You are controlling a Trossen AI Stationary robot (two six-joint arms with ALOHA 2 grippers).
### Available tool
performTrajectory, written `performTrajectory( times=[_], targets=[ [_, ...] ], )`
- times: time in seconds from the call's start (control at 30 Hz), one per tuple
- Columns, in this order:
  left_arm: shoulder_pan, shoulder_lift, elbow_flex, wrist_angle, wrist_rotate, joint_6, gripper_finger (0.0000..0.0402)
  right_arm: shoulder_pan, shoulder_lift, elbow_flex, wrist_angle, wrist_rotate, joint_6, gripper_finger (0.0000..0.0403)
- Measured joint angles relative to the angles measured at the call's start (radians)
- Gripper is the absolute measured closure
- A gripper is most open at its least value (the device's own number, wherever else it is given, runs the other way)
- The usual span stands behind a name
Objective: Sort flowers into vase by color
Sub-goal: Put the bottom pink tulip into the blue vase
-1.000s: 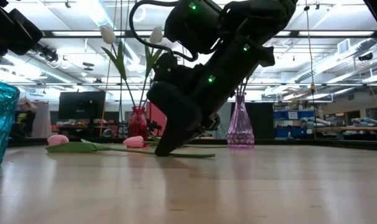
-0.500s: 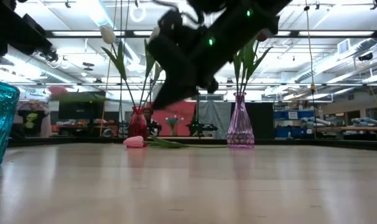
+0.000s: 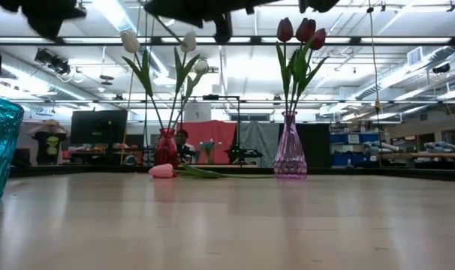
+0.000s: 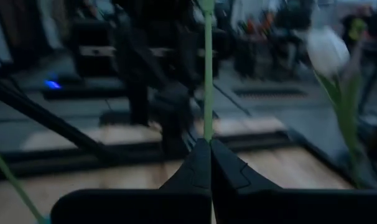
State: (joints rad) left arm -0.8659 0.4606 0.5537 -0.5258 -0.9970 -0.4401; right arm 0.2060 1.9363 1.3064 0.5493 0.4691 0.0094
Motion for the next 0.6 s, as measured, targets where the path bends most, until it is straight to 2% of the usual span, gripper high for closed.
performTrajectory(
  times=[0.23, 0.47, 0.6],
  targets=[
    [0.079, 0.004, 0.002, 0.368, 0.04, 0.364, 0.0254, -0.021, 0.003, 0.0, 0.127, -0.1, -0.058, 0.04],
    [0.164, 0.035, 0.002, 0.52, 0.132, 0.488, 0.0254, -0.038, 0.004, 0.0, 0.138, -0.137, -0.063, 0.04],
    [0.211, 0.08, 0.002, 0.594, 0.146, 0.521, 0.0254, -0.041, 0.004, 0.0, 0.138, -0.15, -0.066, 0.0399]
  ],
)
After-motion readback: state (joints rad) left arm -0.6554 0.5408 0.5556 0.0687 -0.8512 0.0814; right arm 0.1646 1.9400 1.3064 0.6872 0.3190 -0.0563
